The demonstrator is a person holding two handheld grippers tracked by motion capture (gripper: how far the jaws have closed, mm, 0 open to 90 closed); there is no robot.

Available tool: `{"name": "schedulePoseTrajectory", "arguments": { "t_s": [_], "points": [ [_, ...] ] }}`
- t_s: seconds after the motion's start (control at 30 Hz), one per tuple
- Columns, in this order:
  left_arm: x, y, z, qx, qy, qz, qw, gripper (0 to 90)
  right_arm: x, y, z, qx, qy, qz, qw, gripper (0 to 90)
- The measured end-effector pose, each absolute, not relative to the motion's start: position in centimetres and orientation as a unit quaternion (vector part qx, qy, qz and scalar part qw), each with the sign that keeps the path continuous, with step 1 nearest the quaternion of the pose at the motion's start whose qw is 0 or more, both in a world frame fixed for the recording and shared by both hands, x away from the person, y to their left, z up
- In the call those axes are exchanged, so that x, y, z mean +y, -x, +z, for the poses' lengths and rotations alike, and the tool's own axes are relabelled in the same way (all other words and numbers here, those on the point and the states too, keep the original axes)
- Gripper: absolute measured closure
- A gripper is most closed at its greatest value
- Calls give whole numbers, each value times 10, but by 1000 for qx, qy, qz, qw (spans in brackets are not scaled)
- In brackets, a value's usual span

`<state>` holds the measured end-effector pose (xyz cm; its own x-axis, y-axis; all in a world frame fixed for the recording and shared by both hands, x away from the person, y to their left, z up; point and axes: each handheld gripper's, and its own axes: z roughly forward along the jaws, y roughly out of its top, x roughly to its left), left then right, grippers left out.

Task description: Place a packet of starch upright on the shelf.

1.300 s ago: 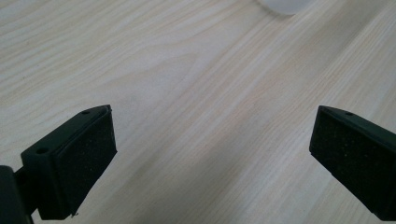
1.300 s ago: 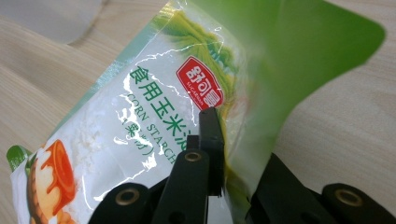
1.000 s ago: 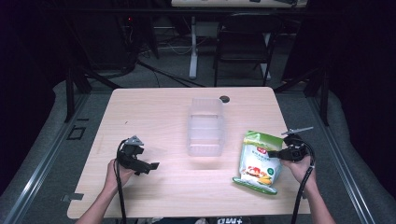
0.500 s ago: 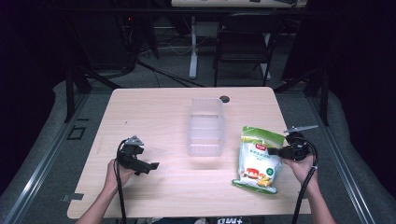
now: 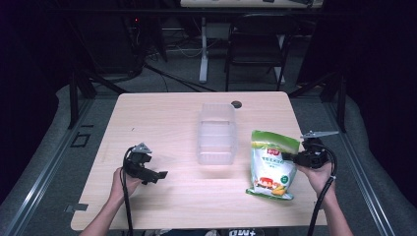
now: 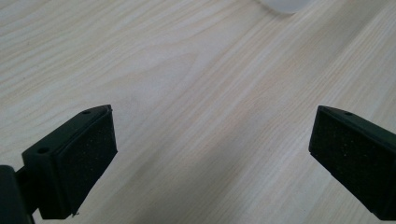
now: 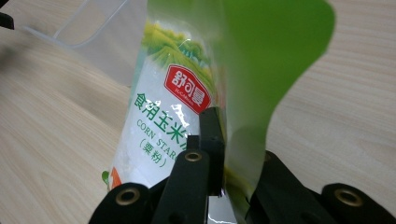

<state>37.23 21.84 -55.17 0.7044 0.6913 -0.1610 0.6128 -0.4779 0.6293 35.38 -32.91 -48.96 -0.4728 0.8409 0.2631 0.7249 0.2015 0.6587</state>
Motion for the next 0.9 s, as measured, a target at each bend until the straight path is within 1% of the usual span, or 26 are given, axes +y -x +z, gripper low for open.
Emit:
{"name": "schedulePoseTrajectory", "arguments": {
  "t_s": [0.9],
  "points": [
    [220,-372,-553,381,-858,54,340,7,-319,-343,-456,769,-477,408,120,900]
  ]
}}
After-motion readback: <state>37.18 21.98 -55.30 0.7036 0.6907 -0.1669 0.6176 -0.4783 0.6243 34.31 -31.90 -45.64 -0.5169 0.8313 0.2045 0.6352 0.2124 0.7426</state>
